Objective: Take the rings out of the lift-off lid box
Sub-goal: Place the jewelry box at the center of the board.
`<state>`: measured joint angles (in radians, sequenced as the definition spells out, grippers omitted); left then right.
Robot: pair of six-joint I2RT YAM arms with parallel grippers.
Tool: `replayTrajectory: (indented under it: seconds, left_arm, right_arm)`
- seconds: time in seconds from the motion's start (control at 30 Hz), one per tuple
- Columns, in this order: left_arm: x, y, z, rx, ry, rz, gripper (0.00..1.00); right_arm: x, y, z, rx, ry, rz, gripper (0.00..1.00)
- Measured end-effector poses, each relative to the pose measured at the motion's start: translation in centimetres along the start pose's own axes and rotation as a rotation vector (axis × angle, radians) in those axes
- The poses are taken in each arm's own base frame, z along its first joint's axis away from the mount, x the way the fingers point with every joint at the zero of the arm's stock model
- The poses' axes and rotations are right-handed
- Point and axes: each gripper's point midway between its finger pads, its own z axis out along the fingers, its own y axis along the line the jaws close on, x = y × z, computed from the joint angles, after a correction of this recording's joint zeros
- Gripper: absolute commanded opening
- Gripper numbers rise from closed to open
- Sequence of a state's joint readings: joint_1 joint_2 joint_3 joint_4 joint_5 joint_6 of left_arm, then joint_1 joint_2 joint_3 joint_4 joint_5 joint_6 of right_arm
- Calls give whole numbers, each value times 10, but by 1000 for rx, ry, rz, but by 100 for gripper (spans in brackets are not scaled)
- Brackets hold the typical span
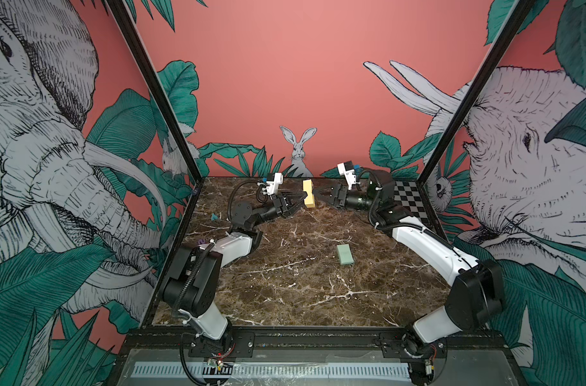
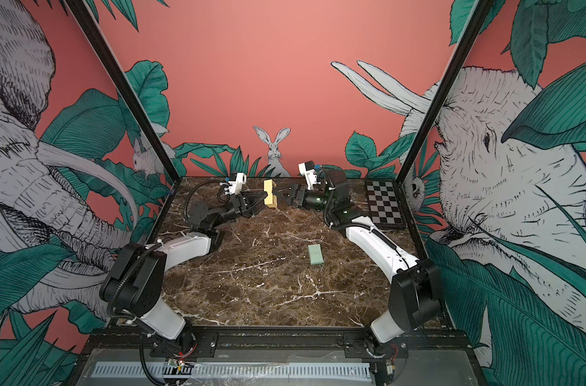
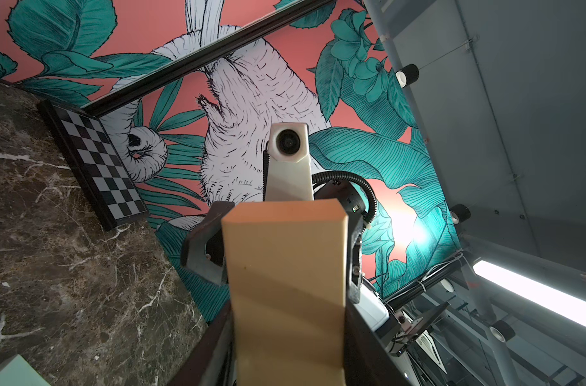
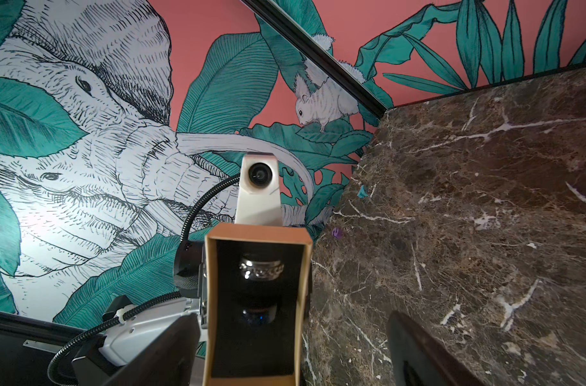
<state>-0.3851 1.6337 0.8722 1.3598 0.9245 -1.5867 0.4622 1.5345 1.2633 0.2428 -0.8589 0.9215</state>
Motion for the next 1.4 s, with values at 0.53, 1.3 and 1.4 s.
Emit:
replayTrajectory:
  seconds: [0.53, 1.3, 1.4]
  left_arm:
    - [1, 1, 0, -1, 2, -4, 38]
    - [1, 1, -1, -2, 3, -6, 39]
    - [1, 2, -1, -6, 3, -10, 39]
  right_arm:
    - [-6, 21, 5, -66, 17, -49, 87]
    - [-2, 5, 20, -85, 45, 16, 71]
    - [0, 2, 22, -85, 51, 30, 68]
